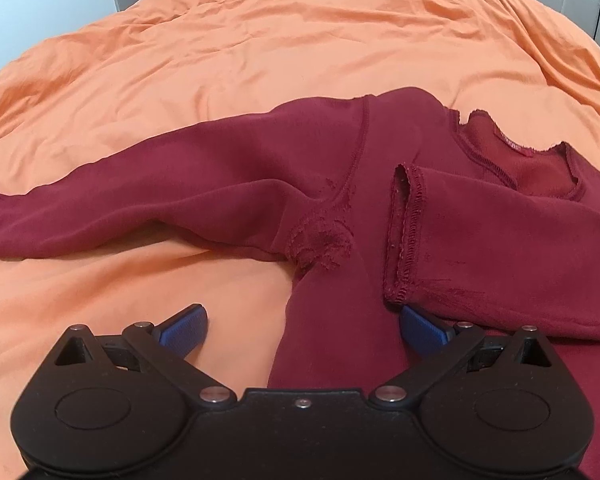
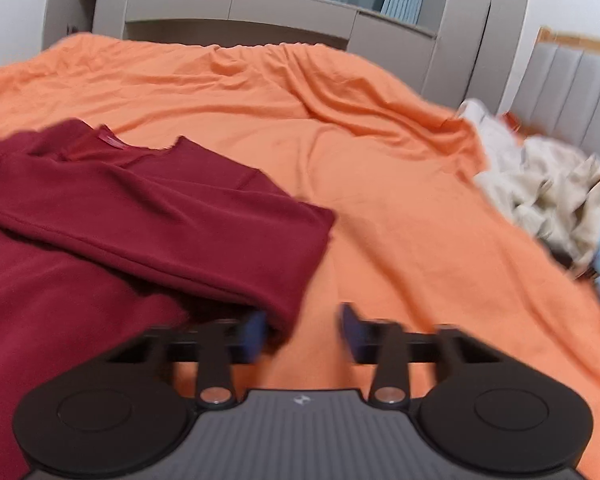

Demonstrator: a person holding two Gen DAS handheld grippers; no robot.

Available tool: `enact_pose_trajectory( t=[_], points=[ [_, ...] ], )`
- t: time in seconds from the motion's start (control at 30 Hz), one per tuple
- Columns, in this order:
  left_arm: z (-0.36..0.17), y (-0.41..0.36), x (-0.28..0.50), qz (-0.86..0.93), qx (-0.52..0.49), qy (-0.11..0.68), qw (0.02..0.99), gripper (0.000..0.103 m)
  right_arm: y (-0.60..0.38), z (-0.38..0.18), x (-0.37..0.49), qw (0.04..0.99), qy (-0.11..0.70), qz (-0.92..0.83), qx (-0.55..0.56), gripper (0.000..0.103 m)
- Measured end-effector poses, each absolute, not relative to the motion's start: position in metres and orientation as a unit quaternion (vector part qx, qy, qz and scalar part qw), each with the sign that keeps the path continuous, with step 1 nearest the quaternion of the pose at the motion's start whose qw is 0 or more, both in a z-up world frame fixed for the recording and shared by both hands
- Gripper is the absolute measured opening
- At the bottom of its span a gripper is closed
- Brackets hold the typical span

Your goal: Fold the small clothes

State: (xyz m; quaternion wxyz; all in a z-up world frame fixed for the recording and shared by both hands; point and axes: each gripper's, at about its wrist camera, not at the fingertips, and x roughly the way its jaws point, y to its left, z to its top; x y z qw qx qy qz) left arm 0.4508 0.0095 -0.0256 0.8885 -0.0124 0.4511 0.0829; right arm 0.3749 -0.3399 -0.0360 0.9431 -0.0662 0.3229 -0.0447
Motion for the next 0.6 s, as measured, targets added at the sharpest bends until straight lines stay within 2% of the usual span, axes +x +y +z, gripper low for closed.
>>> enact_pose_trajectory(
  t=[0.07, 0.13, 0.27, 0.43, 0.5, 0.53, 0.57, 0.6],
  points=[
    [-0.025, 0.008, 0.450, 0.083, -0.010, 0.451, 0.889, 0.102, -0.343, -0.035, 0.376, 0.942, 0.330, -0.043, -0.050, 0.012],
    [-0.025, 0.008, 0.449, 0.083, -0.008, 0.452, 0.888, 0.102, -0.339, -0.030, 0.375, 0.942, 0.323, -0.059, -0.072, 0.011],
    [-0.025, 0.008, 0.450, 0.083, -0.005, 0.455, 0.886, 0.102, -0.335, -0.020, 0.371, 0.944, 0.300, -0.082, -0.112, 0.010],
    [-0.024, 0.008, 0.449, 0.079, -0.004, 0.457, 0.886, 0.102, -0.329, -0.038, 0.380, 0.929, 0.339, -0.073, -0.131, 0.012],
    [-0.019, 0.011, 0.446, 0.074, -0.006, 0.455, 0.887, 0.102, -0.330, -0.036, 0.378, 0.928, 0.344, -0.066, -0.123, 0.017],
    [-0.016, 0.012, 0.444, 0.071, -0.006, 0.451, 0.889, 0.102, -0.331, -0.033, 0.376, 0.929, 0.346, -0.058, -0.114, 0.029],
    [-0.012, 0.013, 0.441, 0.069, -0.007, 0.448, 0.892, 0.102, -0.333, -0.029, 0.373, 0.930, 0.347, -0.053, -0.104, 0.049],
    [-0.008, 0.014, 0.438, 0.066, -0.006, 0.442, 0.894, 0.102, -0.334, -0.025, 0.369, 0.932, 0.346, -0.047, -0.095, 0.056]
  ],
)
